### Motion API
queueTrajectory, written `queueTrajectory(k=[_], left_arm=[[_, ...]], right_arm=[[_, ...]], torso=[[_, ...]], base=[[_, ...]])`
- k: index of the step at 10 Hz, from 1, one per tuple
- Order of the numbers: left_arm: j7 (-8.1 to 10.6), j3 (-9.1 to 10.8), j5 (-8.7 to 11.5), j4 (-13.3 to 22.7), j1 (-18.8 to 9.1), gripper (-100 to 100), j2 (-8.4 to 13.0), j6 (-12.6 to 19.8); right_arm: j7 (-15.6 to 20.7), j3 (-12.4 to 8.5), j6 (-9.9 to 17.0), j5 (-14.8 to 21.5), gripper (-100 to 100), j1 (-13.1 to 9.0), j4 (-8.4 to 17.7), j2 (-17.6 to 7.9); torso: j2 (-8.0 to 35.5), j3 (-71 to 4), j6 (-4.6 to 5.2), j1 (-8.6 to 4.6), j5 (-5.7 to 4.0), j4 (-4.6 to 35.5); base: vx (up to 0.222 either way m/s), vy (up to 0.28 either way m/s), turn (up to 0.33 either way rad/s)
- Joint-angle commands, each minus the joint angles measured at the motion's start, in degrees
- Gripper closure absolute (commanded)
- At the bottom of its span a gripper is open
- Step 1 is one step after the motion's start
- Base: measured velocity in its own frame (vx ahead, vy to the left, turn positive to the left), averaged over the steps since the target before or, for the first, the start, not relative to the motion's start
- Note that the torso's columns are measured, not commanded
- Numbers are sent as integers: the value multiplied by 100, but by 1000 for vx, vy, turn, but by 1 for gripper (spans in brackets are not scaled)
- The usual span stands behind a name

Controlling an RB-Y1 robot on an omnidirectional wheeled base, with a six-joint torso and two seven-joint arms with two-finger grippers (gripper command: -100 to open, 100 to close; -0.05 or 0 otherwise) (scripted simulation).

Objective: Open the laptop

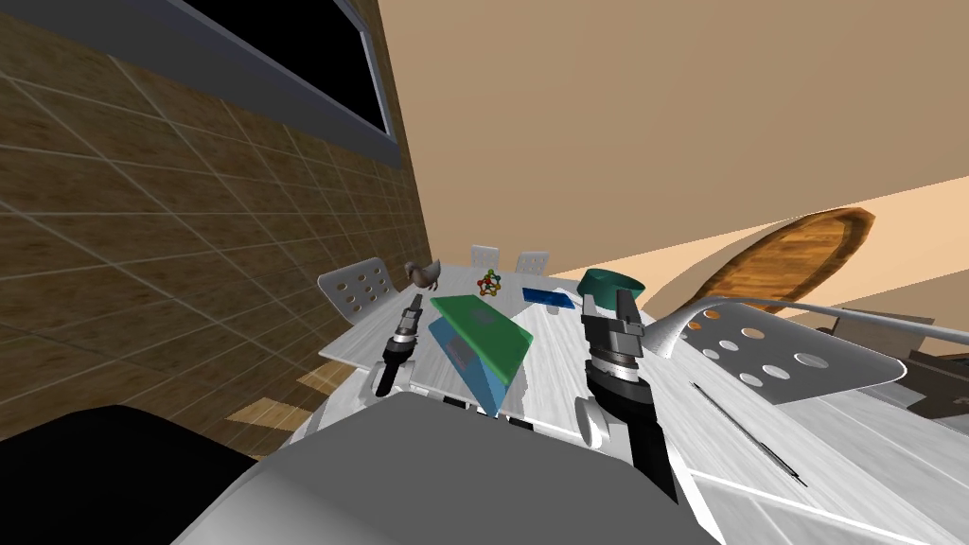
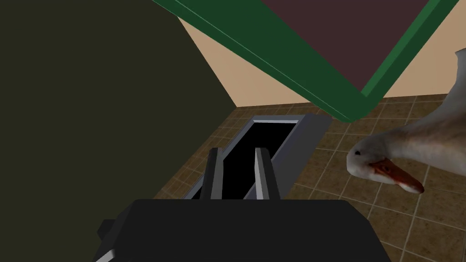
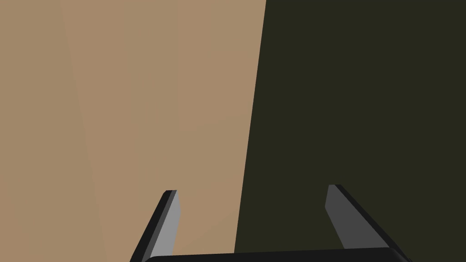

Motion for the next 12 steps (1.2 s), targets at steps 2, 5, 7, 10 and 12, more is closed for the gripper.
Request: queueTrajectory(k=[2,5,7,10,12], left_arm=[[182,16,10,-257,-138,-100,143,451],[322,27,17,-477,-233,-100,253,790],[415,34,22,-624,-297,-100,326,1016],[401,25,16,-623,-269,0,305,983],[401,25,16,-623,-269,0,305,983]], right_arm=[[0,0,0,0,0,0,0,0],[0,0,0,0,0,-1,1,0],[0,0,0,0,0,-1,1,0],[0,0,0,0,0,0,0,0],[0,0,0,0,0,0,0,-1]], torso=[[53,58,0,57,8,8],[50,58,0,64,8,6],[44,54,-1,57,6,5],[40,51,-1,59,7,3],[44,54,0,58,7,5]], base=[[-23,-20,2],[-28,-9,2],[-27,-8,2],[-4,-1,0],[0,0,0]])
